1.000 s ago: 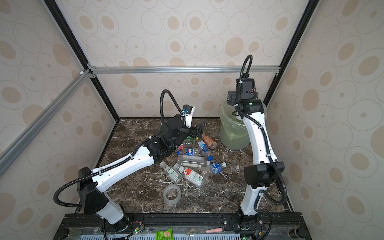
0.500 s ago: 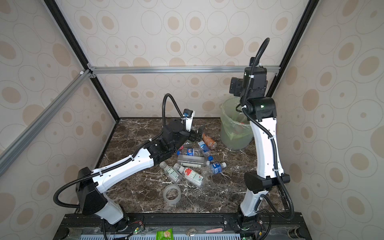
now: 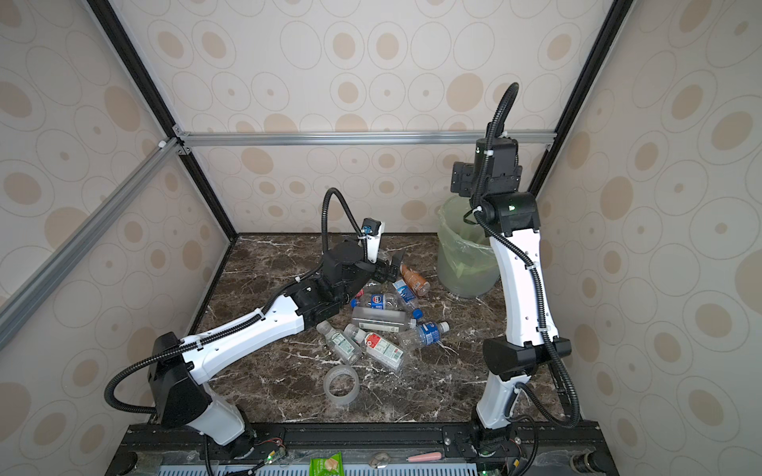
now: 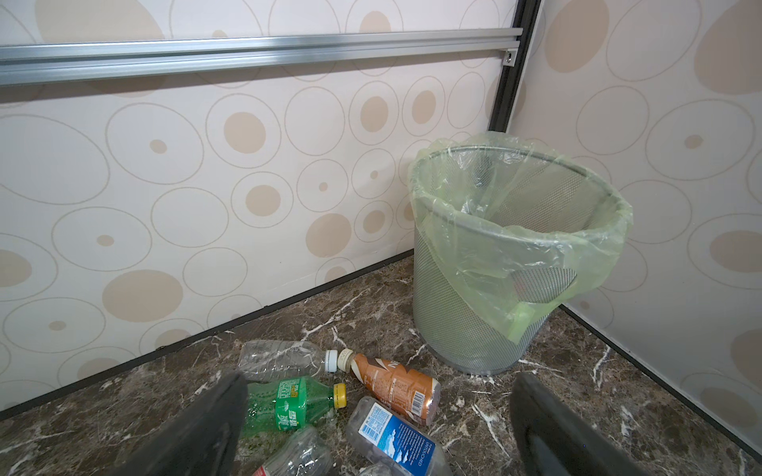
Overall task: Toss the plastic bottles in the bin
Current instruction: 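Return the right gripper over the pile while the left lowers to the coffee bottle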
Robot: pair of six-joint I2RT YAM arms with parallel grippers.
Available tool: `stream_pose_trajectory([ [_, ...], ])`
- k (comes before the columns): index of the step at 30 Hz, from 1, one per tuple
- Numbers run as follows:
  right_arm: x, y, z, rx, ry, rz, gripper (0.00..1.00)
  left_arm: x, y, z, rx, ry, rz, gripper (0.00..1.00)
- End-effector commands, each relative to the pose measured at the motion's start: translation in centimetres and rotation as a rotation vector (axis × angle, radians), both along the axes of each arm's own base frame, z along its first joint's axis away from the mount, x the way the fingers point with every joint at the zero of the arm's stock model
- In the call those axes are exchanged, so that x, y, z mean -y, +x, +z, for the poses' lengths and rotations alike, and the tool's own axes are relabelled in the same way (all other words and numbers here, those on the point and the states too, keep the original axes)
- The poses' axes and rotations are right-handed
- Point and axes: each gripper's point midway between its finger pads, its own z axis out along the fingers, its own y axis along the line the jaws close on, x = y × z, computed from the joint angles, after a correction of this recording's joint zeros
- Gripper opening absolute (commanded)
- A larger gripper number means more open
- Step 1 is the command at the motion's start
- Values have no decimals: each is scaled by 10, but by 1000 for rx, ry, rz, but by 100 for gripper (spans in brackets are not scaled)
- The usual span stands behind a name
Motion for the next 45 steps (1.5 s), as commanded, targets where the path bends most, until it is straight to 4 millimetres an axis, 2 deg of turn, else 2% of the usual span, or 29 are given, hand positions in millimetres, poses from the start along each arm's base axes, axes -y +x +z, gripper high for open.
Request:
stream_pose_trajectory([
  [1,-23,-11,-4,-21,34,78,100,-27,12,9,-51,-32,69,99],
  [3,-52,-13,-15,-46,-19,132,100,-49,21,4,-81,-31,120,99],
  [5,-89,-15,-31,-86,-78,212,100,-83,31,-4,-116,-28,206,99],
  [7,-124,-18,-60,-154,-124,287,100,-115,39,-20,-168,-29,269,99],
  [11,-188,-33,-119,-246,-115,450,100,-177,46,-64,-300,-11,392,99],
  [13,-212,-43,-148,-286,-108,513,100,-198,42,-85,-354,7,433,99],
  [15,-226,-53,-171,-334,-108,552,100,-213,33,-102,-387,25,459,99],
  [19,-233,-69,-213,-422,-59,598,100,-225,14,-144,-477,96,463,99],
  [23,-234,-81,-235,-471,-41,630,100,-232,3,-177,-569,153,461,99],
  [26,-233,-83,-251,-503,-47,641,100,-231,2,-200,-611,193,445,99],
  [29,-238,-86,-266,-543,-29,668,100,-230,12,-219,-643,250,443,99],
  [33,-245,-89,-272,-567,29,698,100,-217,27,-221,-650,264,395,99],
  [37,-238,-92,-276,-568,17,684,100,-207,34,-236,-705,320,344,99],
  [42,-232,-92,-274,-560,60,682,100,-214,43,-250,-749,434,381,99],
  [45,-232,-91,-273,-558,64,680,100,-211,44,-257,-773,448,357,99],
])
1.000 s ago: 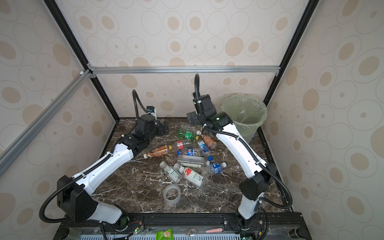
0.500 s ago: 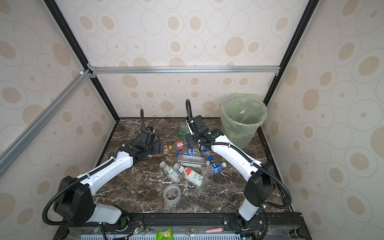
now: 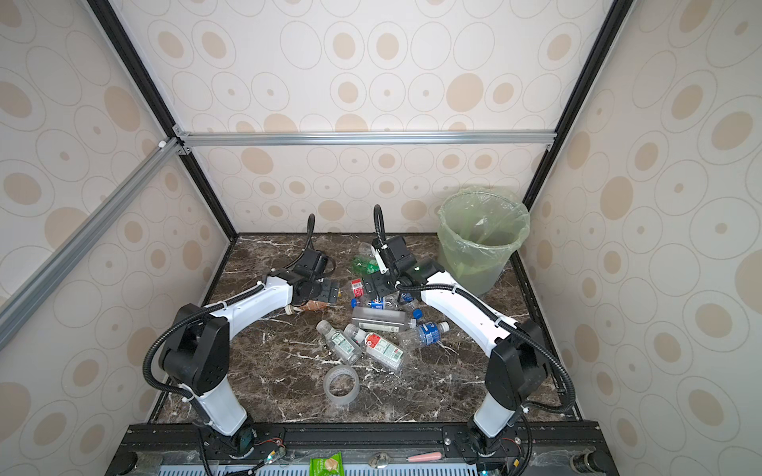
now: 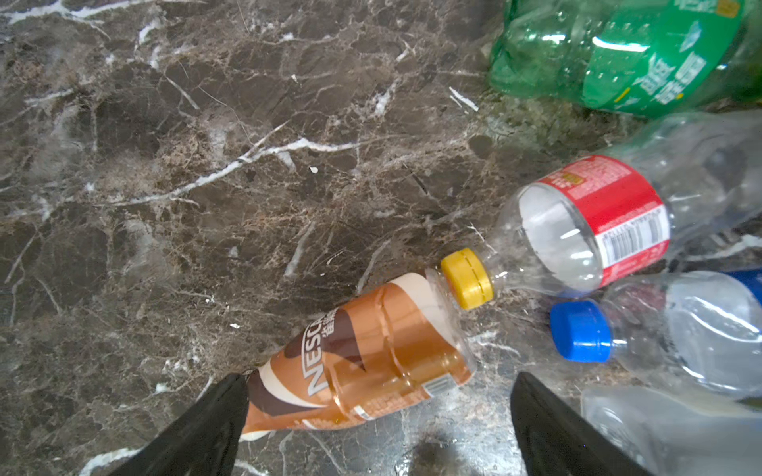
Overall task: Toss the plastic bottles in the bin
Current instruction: 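Return the right gripper over the pile while the left lowers to the coffee bottle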
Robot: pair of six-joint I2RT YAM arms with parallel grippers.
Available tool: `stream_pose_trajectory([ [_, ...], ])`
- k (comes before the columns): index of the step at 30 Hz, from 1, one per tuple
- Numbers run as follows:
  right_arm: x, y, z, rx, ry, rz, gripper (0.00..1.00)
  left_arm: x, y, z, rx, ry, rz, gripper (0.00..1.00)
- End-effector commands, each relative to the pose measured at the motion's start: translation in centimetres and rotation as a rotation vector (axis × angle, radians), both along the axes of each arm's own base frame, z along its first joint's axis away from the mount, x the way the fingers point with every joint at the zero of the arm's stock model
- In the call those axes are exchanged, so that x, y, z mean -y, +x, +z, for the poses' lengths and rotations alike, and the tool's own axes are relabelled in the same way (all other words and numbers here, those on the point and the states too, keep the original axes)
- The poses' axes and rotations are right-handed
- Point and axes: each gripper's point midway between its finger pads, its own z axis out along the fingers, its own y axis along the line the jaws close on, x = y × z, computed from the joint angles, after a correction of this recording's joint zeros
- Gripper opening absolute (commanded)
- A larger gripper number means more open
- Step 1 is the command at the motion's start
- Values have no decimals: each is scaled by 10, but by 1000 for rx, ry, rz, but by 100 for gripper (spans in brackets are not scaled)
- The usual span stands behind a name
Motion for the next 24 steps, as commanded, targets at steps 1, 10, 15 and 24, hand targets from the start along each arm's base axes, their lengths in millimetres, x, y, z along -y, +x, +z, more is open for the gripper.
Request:
stream_pose_trajectory([
  [1,2,-2,18,30,47,-9,100,-4,-4,-5,-64,46,-38,99],
  [10,3,-1,20,27,68,-16,100,-10,-8,-19,-106,90,-51,99],
  [15,3,-2,18,23,73,-15,100,-12,-3,-26,-120,92,-51,98],
  [24,1,-1,13,6,88,-15,100,-18,-1,-35,-146,109,-52,94],
])
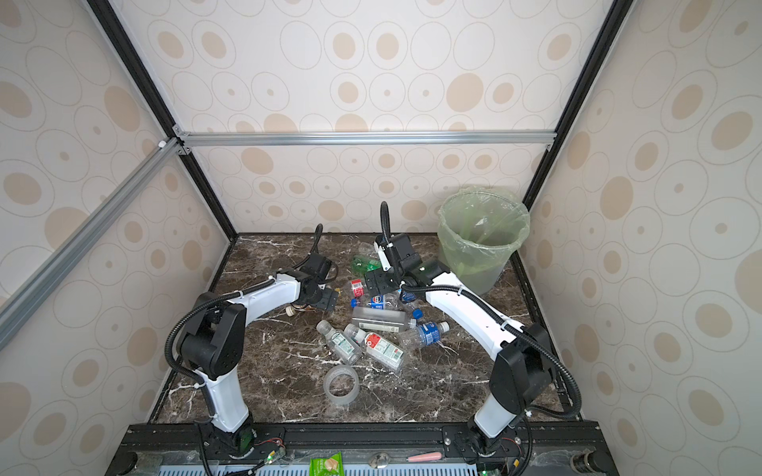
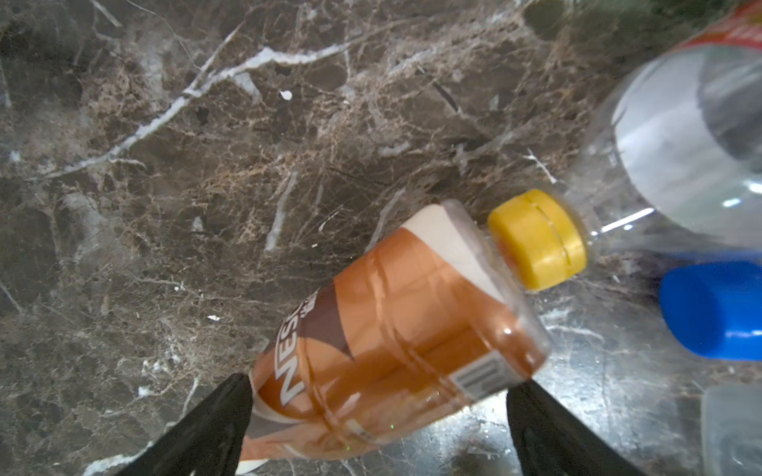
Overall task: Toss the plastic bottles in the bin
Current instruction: 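Grasp the brown Nescafe coffee bottle with the left gripper and lift it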
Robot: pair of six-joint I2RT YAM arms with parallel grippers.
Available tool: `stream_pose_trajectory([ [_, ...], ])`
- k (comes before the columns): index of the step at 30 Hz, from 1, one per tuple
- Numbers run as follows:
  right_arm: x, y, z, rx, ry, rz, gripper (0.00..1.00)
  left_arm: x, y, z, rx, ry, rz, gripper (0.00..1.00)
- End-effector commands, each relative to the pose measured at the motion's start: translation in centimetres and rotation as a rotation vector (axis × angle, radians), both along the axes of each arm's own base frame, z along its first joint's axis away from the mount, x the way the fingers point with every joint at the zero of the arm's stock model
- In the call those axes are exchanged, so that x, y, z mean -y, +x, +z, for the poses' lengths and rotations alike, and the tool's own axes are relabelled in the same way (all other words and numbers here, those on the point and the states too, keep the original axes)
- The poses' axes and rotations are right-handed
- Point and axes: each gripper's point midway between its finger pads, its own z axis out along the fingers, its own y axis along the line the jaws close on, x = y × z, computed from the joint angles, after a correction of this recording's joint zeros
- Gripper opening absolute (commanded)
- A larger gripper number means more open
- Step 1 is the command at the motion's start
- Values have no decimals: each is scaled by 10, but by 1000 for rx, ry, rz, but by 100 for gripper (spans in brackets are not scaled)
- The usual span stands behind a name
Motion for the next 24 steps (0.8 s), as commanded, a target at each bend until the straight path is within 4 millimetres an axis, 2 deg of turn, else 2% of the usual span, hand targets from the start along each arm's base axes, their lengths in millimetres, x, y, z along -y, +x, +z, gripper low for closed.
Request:
stream_pose_trajectory([
  [1,1,-1,0,-11,24,-6,100,-6,5,5,-10,21,-7,94],
  [10,2,0,-1,-14,40,-13,100,-15,0,-14,-61,-16,22,85],
  [24,3,0,2,-7,46,-16,100,-17,-19,-21,-71,-107,46,74],
])
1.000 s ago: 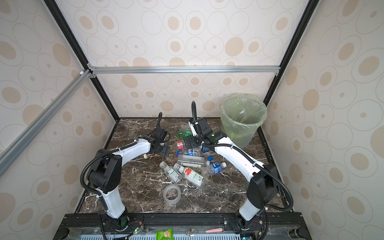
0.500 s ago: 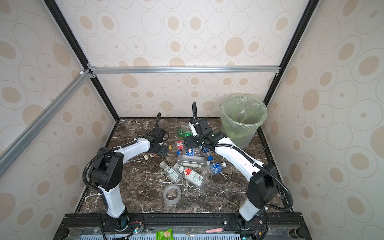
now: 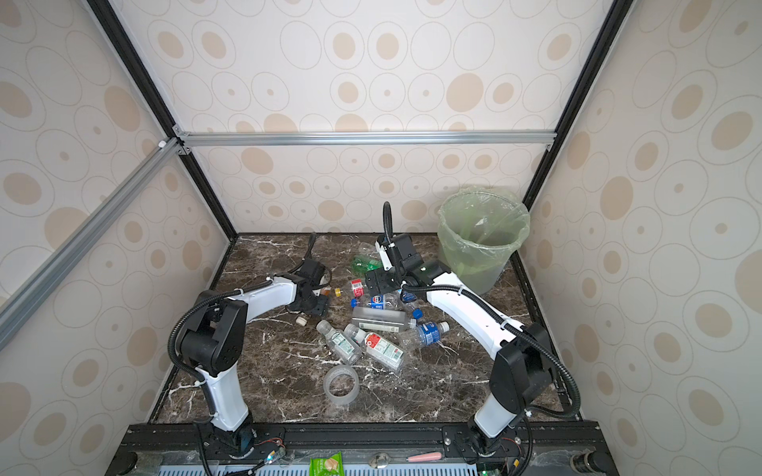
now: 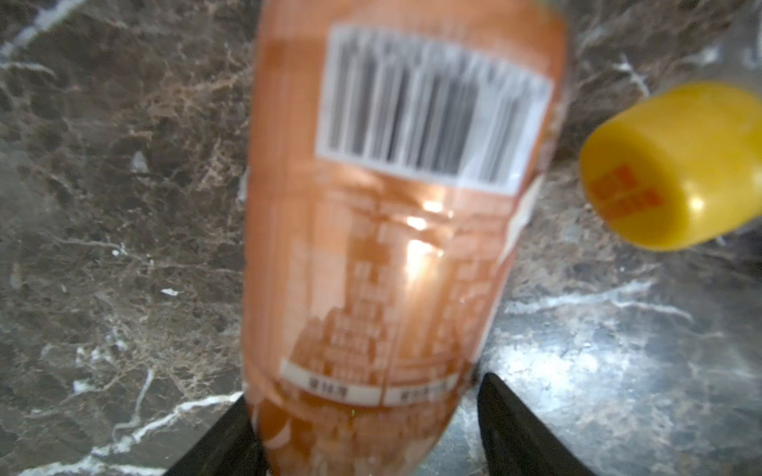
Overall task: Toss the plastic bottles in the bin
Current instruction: 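Grasp the brown Nescafe coffee bottle with the left gripper and lift it, then hand the coffee bottle from the left gripper to the right gripper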
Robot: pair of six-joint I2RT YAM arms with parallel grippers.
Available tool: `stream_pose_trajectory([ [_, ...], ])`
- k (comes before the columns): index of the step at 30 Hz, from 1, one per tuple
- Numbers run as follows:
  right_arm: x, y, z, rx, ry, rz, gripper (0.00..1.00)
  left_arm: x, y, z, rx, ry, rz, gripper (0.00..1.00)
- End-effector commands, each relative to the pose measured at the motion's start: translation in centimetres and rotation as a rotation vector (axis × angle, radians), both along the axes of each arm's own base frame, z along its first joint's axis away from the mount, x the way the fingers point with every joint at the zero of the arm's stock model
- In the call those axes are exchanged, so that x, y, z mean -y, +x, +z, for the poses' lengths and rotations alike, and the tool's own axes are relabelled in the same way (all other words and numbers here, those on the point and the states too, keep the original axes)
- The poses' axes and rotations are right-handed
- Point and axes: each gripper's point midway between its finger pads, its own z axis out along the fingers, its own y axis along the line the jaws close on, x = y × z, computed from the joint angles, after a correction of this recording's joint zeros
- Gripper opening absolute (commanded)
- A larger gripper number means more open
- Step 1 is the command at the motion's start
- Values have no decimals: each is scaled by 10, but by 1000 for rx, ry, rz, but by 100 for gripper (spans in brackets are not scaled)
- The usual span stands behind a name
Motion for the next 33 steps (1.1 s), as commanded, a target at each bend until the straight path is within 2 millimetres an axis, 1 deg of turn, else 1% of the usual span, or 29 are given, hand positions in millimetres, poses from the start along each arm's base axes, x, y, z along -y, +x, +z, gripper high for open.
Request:
stream_pose_trajectory([
  [1,3,-1,5,7,16,-7,100,-2,0,11,29,-72,37,72],
  [3,2,-2,3,1,17,-4,100,-4,-2,8,19,-106,60,67],
  [7,2,-2,4,0,21,-6,100,-3,-10,6,23,-150,81,62],
  [8,2,-2,5,0,21,-5,100,-3,-11,5,24,-154,84,59],
  [10,2,-2,4,-1,20,-7,100,-4,-13,4,21,-154,85,48],
  [11,2,-2,4,2,19,-8,100,-4,-15,3,19,-155,89,45],
  [12,2,-2,3,0,17,-7,100,-4,-16,3,19,-158,91,45],
  [13,2,-1,3,0,18,-7,100,-4,-18,3,21,-165,93,45],
  [15,1,-2,2,-6,22,-7,100,-3,-21,6,33,-184,96,41],
  [16,0,-2,2,-10,27,-7,100,-2,-22,9,43,-193,95,37],
  [18,-3,-3,1,-23,44,-2,100,-2,-23,15,64,-207,92,32],
  [22,-12,-4,4,-66,101,-3,100,0,-21,38,138,-240,86,28],
  [25,-18,-3,11,-83,168,-13,100,5,-14,66,230,-288,68,28],
  [27,-22,-2,16,-109,247,-24,100,9,-8,85,292,-321,51,28],
  [30,-26,1,31,-125,363,-36,100,21,-2,119,383,-391,-3,28],
  [33,-29,4,55,-88,424,-38,100,34,2,152,476,-461,-50,29],
])
